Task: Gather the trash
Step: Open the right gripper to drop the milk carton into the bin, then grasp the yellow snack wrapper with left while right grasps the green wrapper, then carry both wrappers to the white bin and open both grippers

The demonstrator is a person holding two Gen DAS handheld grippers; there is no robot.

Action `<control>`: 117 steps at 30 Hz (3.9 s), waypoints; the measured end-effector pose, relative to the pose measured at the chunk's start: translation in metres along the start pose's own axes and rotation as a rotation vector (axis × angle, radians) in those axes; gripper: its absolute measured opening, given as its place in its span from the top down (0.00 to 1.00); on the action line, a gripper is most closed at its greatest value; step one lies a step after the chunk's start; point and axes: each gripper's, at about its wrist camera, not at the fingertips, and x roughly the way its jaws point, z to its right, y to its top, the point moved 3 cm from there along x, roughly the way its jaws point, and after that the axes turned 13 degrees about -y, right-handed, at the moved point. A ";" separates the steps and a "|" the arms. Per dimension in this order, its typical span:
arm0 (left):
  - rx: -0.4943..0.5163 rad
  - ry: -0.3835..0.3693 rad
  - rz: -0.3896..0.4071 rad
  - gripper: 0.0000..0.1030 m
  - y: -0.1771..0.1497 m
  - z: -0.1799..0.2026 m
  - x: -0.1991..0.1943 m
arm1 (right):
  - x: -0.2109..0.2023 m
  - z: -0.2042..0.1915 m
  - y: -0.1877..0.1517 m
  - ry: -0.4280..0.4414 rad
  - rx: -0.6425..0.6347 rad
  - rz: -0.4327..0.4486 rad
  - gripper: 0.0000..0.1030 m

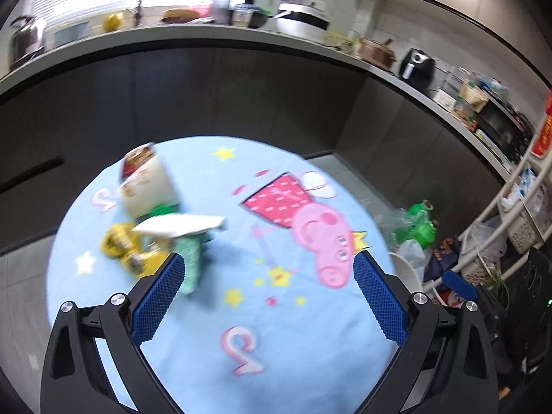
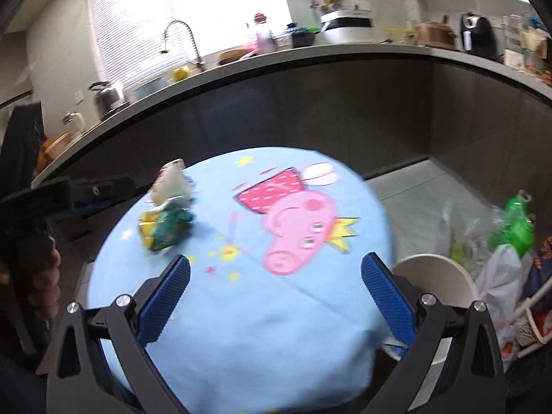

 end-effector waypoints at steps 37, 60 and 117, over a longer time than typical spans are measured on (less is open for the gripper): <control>-0.483 -0.070 -0.069 0.35 -0.029 -0.170 0.030 | 0.101 -0.152 0.012 0.113 -0.146 -0.222 0.95; -0.364 -0.039 -0.141 0.91 -0.041 -0.146 0.018 | 0.056 -0.119 0.008 0.012 -0.138 -0.143 0.94; 0.204 -0.499 -0.379 0.91 -0.007 0.208 0.185 | -0.004 0.190 -0.086 -0.352 0.433 -0.119 0.94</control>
